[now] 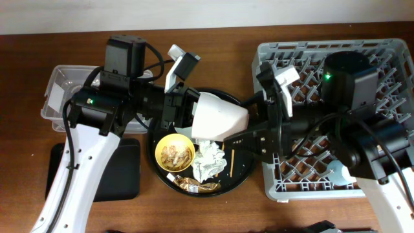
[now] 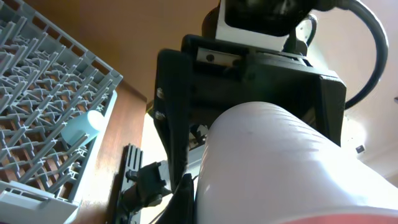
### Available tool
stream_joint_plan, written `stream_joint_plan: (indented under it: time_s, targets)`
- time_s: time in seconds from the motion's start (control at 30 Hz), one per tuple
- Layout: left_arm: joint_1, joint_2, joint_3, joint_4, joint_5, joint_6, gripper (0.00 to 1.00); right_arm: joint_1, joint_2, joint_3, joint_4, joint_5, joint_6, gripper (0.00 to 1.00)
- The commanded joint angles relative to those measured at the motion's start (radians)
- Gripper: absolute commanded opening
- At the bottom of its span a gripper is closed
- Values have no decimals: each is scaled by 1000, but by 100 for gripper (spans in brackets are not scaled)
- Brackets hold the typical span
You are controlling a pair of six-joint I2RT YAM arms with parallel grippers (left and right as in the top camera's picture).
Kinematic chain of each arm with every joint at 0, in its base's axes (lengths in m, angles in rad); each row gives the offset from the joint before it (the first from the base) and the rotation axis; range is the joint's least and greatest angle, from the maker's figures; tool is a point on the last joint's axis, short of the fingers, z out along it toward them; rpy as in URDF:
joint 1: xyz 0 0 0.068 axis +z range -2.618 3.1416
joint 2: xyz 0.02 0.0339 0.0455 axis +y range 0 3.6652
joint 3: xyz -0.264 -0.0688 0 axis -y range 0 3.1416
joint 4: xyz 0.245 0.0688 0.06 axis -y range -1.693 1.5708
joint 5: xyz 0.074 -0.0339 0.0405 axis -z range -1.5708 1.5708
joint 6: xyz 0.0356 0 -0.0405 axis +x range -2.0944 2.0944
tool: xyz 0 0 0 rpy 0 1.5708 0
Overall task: Sort waste into correct bins and load items into the dishwasher rack
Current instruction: 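Hand the pink cup from the left gripper to the right gripper, then place the pink cup upside down in the rack with the right gripper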
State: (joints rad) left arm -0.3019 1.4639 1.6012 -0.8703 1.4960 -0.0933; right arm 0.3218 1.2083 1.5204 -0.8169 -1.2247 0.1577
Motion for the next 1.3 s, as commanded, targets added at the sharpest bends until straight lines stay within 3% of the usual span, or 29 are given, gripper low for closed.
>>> stream_joint_plan:
  time_s: [0.0,0.17,0.3,0.4,0.5,0.6,0.63,0.67,0.7,0.77,0.8,0.83,0.87,0.9,0.93,1.17,1.27]
  targets:
    - [-3,-21,14,3,26,19,0,8,4,3,16,-21,-22,82]
    - [-3,-21,14,3,26,19,0,8,4,3,42,-21,-21,77]
    - [-3,-21,14,3,26,19,1,8,0,3,92,-51,-18,81]
    - [-3,-21,14,3,26,19,0,8,0,3,92,-51,-18,71]
    - [-3,-21,14,3,26,19,11,8,-8,3,88,-15,-18,69]
    - [-3,-21,14,7,25,19,15,8,-31,3,81,37,-18,68]
    - [-3,-21,14,7,19,19,18,8,-36,3,80,37,-18,68]
    - [-3,-21,14,7,14,19,28,8,-39,3,80,37,-18,67]
    - [-3,-21,14,7,0,19,50,8,-44,3,80,45,-18,66]
    - [-3,-21,14,7,-3,19,52,5,-58,3,73,89,-18,66]
    - [-3,-21,14,7,-3,19,57,5,-68,3,73,104,-18,66]
    - [-3,-21,14,7,-3,19,74,5,-80,3,72,124,-18,65]
    - [-3,-21,14,7,-3,19,81,4,-98,3,64,167,-18,65]
    - [-3,-21,14,7,-3,19,95,4,-112,3,56,200,-18,65]
    - [-3,-21,14,7,-3,19,99,3,-126,3,47,226,-18,65]
    - [-3,-21,14,6,-3,19,99,-183,-255,4,-214,534,-18,64]
    - [-3,-21,14,6,-3,19,99,-316,-288,4,-388,783,-18,65]
